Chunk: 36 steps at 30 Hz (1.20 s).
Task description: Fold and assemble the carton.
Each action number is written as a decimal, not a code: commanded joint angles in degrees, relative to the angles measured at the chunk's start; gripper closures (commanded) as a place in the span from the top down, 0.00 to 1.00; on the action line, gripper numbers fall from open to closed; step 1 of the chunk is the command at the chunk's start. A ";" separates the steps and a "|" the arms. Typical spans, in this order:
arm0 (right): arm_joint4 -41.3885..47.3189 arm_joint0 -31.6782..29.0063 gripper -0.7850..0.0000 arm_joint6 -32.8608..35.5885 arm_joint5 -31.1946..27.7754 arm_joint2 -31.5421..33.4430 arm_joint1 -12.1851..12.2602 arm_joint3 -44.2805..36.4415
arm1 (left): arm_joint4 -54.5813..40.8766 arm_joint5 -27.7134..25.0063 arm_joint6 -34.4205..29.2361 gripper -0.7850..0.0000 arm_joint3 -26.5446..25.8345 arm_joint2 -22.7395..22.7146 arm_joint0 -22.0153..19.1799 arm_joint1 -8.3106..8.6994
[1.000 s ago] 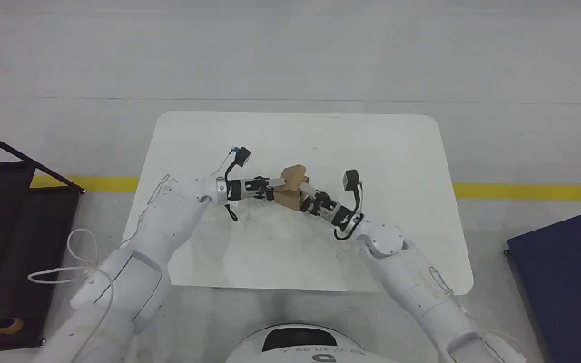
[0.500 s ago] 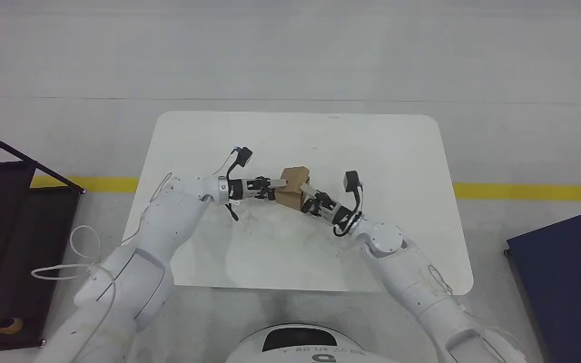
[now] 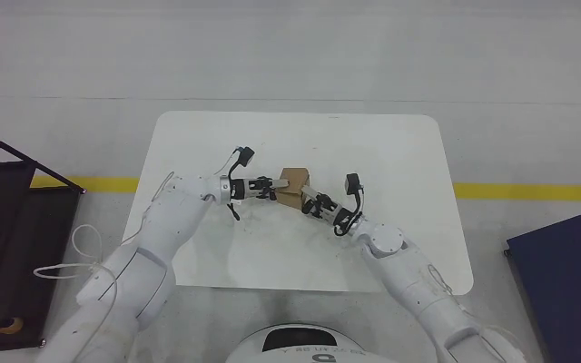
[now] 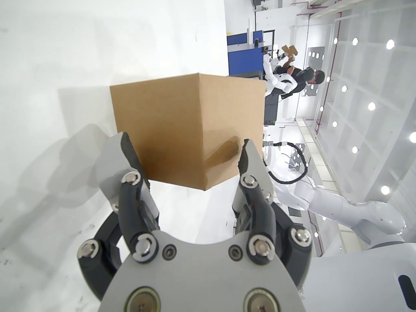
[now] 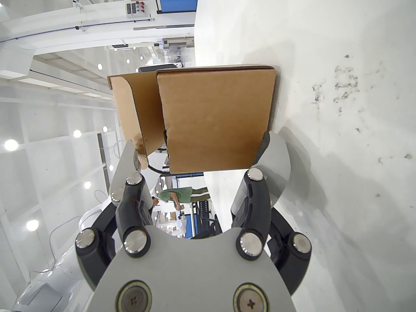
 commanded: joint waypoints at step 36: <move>4.58 -0.25 0.70 -0.91 -0.41 2.40 -0.32 0.80 | 5.13 1.81 2.67 0.71 1.11 0.24 -0.90 -1.39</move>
